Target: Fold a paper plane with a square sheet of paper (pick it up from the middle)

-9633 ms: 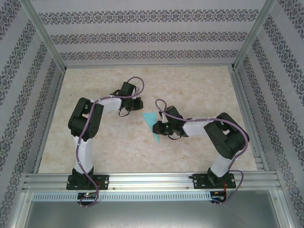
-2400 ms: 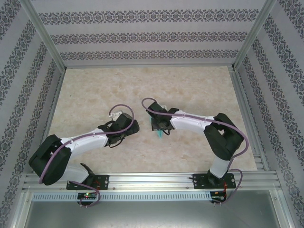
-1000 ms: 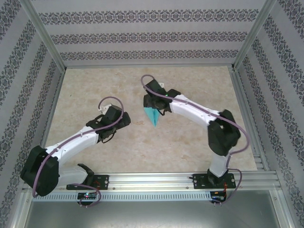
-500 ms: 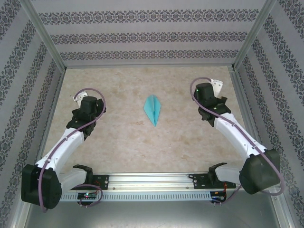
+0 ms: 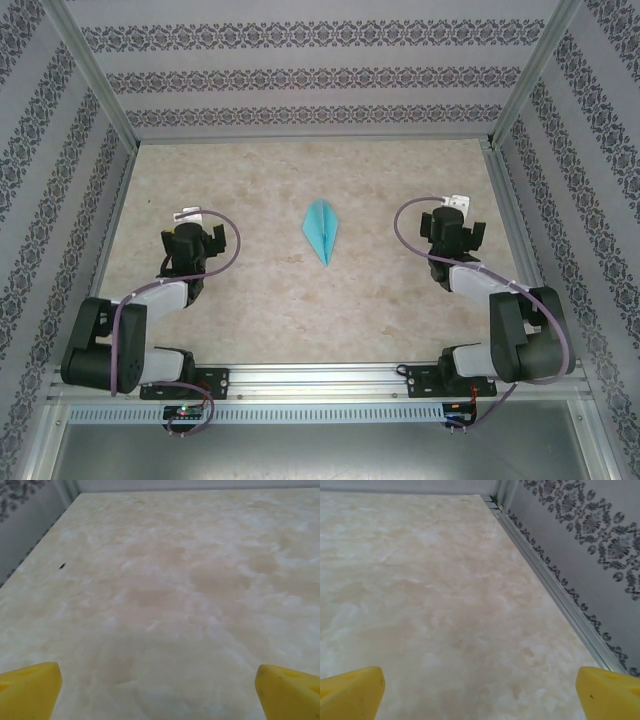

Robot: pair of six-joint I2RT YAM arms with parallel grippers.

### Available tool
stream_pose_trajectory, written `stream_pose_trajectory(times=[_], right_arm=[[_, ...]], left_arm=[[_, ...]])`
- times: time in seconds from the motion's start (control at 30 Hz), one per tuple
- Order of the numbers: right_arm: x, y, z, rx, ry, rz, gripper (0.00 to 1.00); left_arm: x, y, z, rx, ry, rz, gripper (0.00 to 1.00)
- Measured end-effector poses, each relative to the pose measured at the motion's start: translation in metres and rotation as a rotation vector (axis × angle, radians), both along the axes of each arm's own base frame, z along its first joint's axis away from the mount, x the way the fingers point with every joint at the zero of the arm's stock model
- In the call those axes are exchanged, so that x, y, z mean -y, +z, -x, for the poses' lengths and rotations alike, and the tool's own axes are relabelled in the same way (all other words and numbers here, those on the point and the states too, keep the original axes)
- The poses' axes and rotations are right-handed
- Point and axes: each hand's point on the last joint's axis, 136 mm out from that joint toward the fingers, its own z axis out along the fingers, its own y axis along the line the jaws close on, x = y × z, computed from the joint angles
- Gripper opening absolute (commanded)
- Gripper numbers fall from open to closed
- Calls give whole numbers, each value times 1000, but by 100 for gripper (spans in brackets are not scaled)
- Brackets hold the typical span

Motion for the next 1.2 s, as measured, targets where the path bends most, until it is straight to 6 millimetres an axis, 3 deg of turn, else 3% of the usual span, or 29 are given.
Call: stream_pose_trajectory(times=[0.23, 0.47, 1.2], right_arm=[[-2, 4, -19, 140, 94, -81, 98], [-13, -3, -20, 187, 175, -118, 98], [-18, 5, -24, 234, 206, -126, 98]], left_arm=[[14, -3, -18, 80, -115, 9, 100], [18, -20, -22, 67, -149, 14, 100], [23, -10, -30, 93, -181, 16, 100]])
